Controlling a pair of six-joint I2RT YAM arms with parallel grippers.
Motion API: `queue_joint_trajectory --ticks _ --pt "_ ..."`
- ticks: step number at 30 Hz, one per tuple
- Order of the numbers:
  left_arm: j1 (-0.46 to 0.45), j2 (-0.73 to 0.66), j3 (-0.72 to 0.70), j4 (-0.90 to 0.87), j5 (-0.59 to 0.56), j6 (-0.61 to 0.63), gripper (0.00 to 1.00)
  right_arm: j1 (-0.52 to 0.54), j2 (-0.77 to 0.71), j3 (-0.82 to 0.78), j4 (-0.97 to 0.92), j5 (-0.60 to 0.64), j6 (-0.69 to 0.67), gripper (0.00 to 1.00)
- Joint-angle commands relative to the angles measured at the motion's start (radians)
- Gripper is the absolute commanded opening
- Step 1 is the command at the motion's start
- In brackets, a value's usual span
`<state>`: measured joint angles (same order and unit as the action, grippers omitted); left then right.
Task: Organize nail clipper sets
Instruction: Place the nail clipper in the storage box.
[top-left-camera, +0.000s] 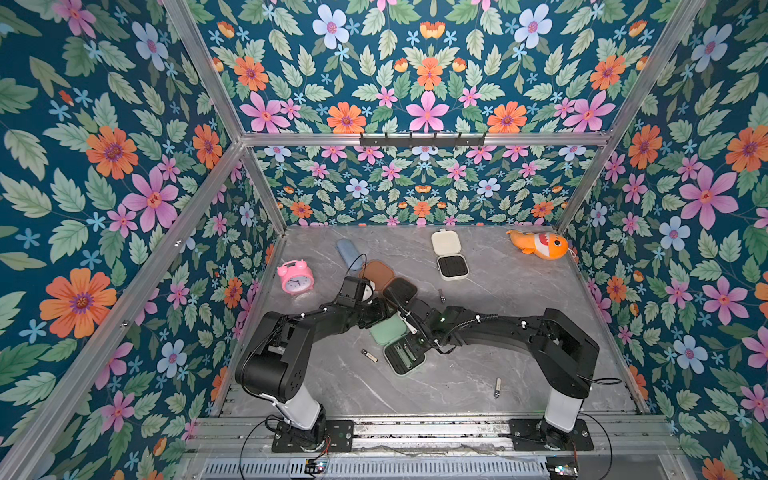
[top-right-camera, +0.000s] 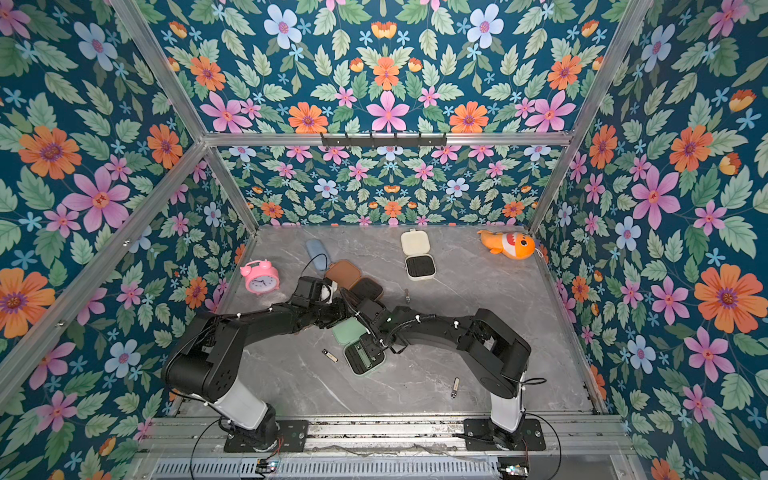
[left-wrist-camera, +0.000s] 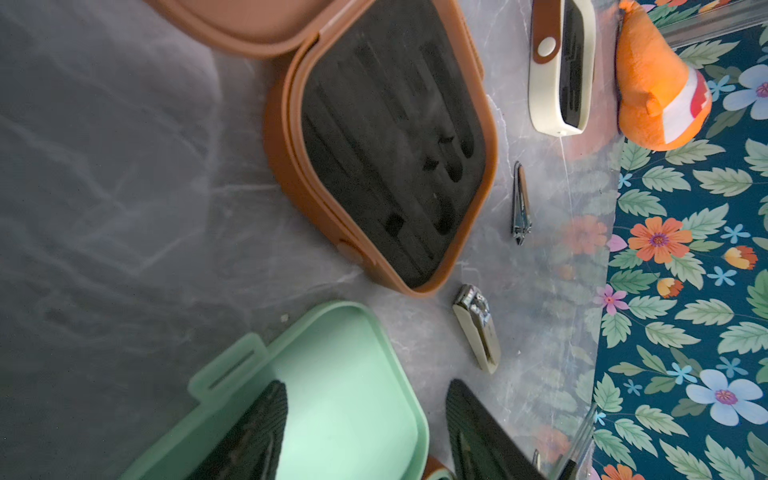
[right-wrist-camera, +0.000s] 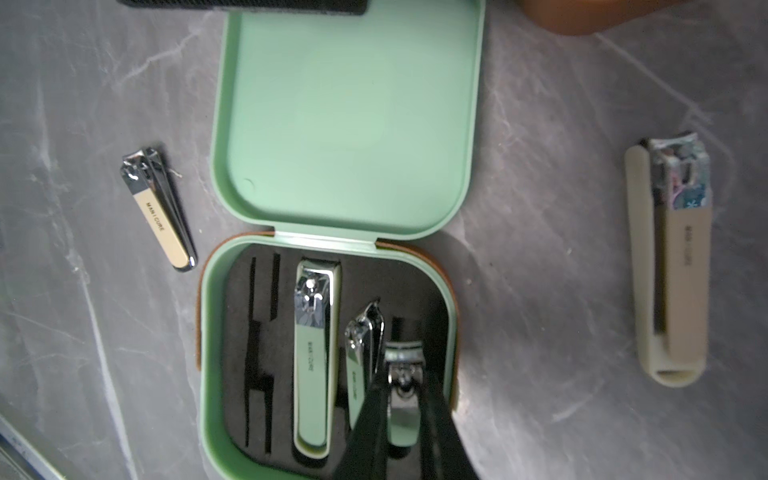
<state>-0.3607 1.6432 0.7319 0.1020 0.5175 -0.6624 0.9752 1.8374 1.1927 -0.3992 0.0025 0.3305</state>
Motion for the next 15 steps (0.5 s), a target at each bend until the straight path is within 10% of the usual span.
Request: queue_joint_trajectory --ticks 1,15 --pt "0.0 0.013 -0.008 -0.081 -0.036 0.007 0.64 0.01 0.0 -0.002 0.013 -0.006 -0.011 0.07" --pt "-0.001 0.017 -0.005 -0.079 -0.031 0.007 0.64 0.025 0.003 -0.028 -0.02 0.057 0.012 0.06"
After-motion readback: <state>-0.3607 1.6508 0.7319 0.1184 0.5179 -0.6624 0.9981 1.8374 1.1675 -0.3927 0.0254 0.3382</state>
